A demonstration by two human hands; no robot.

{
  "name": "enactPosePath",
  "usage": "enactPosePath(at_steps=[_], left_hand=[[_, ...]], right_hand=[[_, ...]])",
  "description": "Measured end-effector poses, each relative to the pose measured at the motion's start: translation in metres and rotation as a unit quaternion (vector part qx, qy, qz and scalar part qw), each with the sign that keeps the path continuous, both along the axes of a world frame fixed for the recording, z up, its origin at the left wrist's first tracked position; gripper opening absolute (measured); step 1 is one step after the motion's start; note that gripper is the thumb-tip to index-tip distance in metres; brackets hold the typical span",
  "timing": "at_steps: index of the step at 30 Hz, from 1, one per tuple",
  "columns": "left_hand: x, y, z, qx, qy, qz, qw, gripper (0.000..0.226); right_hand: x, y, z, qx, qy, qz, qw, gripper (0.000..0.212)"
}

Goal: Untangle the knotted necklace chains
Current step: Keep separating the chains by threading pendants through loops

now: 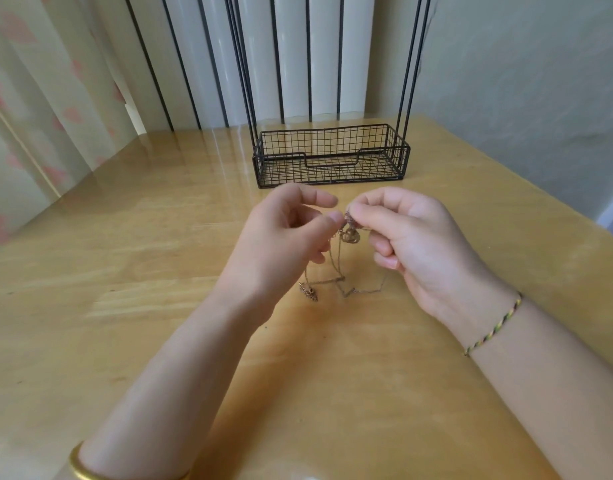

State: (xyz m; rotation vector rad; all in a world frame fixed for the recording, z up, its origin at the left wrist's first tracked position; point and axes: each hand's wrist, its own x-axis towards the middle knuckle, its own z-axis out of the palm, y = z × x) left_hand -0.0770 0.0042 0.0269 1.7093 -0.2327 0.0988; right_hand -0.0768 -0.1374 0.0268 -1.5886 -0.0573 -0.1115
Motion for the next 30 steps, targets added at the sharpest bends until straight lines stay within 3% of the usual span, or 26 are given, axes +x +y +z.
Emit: enactPosePath(at_steps=[6, 12, 20, 30], left_hand=[[0.0009, 0.0002, -0.0015, 0.102, -0.055, 0.032, 0.993, 0.009], [0.0021, 0.0006, -0.0026, 0.158, -0.078, 0.09, 0.98, 0.013], [0.0011, -0.0024, -0.0006, 0.103, -0.093, 0.07, 0.988, 0.011], [-0.0009, -0.0016, 0.0029, 0.038, -0.065, 0.042, 0.996, 0.014]], right_hand=[[0.0006, 0.0031, -0.0037, -0.049, -0.057, -0.015, 0.997, 0.015], [0.0015, 0.0034, -0.0045, -0.055, -0.019, -0.006, 0.998, 0.017], [-0.0011, 0.0032, 0.0009, -0.08, -0.005, 0.012, 0.997, 0.019], [-0.0008, 0.0026, 0.0, -0.073, -0.071, -0.016, 0.995, 0.017]])
